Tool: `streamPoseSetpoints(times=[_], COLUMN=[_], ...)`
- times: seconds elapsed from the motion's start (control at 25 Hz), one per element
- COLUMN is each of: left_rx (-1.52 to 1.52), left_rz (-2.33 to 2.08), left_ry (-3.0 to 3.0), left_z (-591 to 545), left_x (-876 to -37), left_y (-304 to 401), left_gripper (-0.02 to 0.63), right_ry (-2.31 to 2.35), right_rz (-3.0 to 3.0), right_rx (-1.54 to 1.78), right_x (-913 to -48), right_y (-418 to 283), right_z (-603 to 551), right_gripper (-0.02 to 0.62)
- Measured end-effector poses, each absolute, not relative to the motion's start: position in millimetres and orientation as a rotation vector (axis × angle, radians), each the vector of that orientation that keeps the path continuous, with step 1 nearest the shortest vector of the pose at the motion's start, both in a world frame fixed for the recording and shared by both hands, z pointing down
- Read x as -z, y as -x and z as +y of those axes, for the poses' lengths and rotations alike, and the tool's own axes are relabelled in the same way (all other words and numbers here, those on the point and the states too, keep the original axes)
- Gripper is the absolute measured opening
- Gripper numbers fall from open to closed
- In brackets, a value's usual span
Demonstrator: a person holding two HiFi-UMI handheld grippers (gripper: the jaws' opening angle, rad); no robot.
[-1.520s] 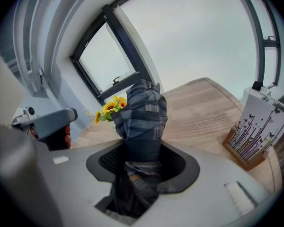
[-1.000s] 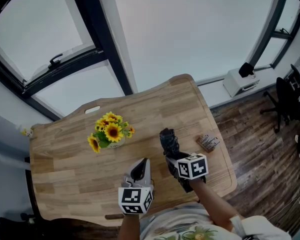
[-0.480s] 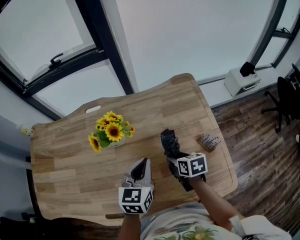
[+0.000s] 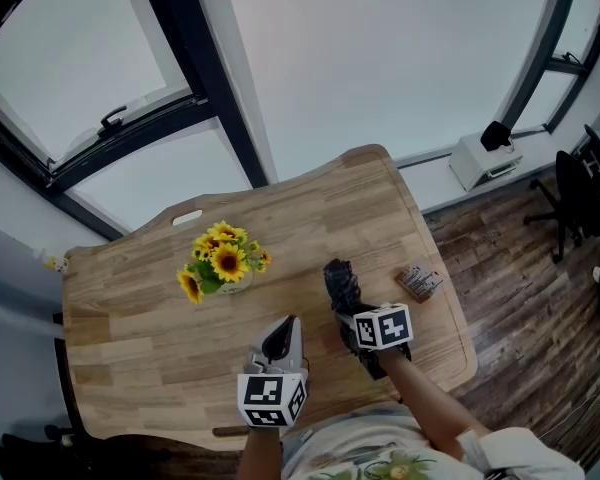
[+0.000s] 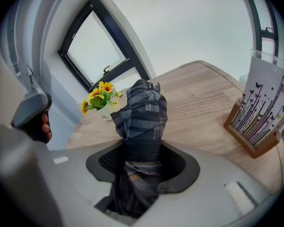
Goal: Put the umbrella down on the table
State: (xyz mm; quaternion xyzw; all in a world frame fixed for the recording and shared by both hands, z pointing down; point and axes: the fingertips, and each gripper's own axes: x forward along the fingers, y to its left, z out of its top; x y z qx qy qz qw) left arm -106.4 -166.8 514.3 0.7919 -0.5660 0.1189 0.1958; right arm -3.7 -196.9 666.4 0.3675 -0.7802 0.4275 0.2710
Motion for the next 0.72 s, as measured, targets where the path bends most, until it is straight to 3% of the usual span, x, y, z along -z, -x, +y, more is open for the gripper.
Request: streamPoseSetpoints(times=[0.72], left_rx=[-0.346], left_rz=[-1.570], left_ry=[-2.220], left_z=[-168], left_x=[-519], left_y=[105], left_gripper=[0.003], right_ry=[-1.003], right_rz=[-2.020], right_rx=[-1.166], right_x=[-695], right_y=[-7], right_z=[-197], right_gripper=[0.201])
